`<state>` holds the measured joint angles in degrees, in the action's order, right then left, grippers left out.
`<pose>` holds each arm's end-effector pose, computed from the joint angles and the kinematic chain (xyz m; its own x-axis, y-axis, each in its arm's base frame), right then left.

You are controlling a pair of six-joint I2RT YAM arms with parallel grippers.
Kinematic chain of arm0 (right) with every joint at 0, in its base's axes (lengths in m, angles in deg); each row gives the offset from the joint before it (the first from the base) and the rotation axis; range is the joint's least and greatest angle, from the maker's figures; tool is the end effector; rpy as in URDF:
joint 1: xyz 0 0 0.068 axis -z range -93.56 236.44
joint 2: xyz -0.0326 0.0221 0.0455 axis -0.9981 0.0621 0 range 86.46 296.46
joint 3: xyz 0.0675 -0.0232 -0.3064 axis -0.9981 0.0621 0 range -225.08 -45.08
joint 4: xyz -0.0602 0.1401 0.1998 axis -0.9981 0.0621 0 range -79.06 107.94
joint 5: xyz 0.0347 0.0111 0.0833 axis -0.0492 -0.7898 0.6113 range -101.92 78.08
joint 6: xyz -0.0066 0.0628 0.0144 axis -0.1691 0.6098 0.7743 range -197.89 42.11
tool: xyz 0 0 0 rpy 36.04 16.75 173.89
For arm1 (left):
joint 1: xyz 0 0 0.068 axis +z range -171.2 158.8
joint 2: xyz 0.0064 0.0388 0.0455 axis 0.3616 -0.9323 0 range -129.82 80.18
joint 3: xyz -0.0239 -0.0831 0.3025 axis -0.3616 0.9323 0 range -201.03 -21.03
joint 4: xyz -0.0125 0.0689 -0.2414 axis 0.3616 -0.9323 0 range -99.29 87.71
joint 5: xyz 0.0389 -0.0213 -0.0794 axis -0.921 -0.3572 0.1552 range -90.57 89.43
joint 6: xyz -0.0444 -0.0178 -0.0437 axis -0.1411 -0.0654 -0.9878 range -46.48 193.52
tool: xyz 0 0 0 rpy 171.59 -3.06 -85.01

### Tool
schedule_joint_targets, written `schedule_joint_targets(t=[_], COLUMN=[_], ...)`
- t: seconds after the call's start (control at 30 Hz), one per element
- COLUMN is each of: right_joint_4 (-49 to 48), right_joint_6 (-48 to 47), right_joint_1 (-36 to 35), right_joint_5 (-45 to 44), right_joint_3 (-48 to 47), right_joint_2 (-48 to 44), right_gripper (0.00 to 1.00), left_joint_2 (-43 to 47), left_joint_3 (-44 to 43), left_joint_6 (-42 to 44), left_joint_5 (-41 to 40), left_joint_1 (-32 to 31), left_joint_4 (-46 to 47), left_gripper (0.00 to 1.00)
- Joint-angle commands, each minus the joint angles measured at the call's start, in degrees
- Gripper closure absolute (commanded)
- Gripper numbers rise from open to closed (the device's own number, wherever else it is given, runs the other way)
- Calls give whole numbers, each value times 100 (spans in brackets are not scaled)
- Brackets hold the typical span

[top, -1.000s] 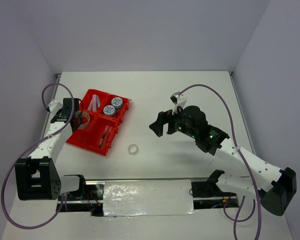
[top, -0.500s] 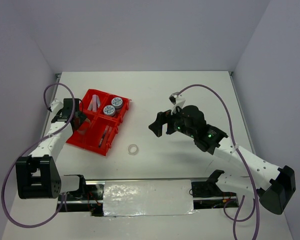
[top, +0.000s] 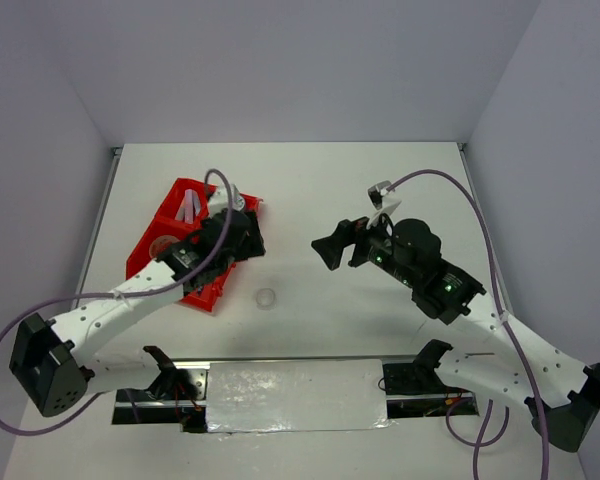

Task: Sort the stationery into containers
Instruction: Pick up the stationery from the center of the board.

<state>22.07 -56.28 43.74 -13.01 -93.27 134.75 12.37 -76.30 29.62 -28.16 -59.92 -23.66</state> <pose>0.1273 0.1161 0.3779 -0.3777 0.1523 -0.9133 -0.5650 0.7435 0.3577 0.2052 -0.1347 0.3392 -0.4901 -0.3947 -0.7772 -0.1185 0.9135 -0.3892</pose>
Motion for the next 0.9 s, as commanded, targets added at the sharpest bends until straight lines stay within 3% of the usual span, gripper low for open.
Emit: schedule_joint_targets(t=[0.0, 0.23, 0.57, 0.73, 0.87], right_joint_4=[257, 354, 275, 284, 275], right_joint_6=[10, 2, -25, -42, -60], right_joint_1=[7, 16, 7, 16, 7], right_joint_5=[-331, -217, -50, -24, 3], right_joint_3=[-16, -95, -147, -174, -165], right_joint_2=[-153, -118, 233, 268, 260], right_gripper=[0, 0, 0, 0, 0], left_joint_2=[-188, -302, -847, -1085, -1138], left_joint_3=[516, 1509, 1633, 1607, 1633], left_joint_6=[-215, -330, -75, -57, -5], left_joint_5=[-159, 526, 1019, 888, 817], left_joint_1=[-434, -619, -619, -619, -619], left_joint_4=[-343, 299, 932, 845, 783], left_gripper=[22, 27, 28, 36, 48])
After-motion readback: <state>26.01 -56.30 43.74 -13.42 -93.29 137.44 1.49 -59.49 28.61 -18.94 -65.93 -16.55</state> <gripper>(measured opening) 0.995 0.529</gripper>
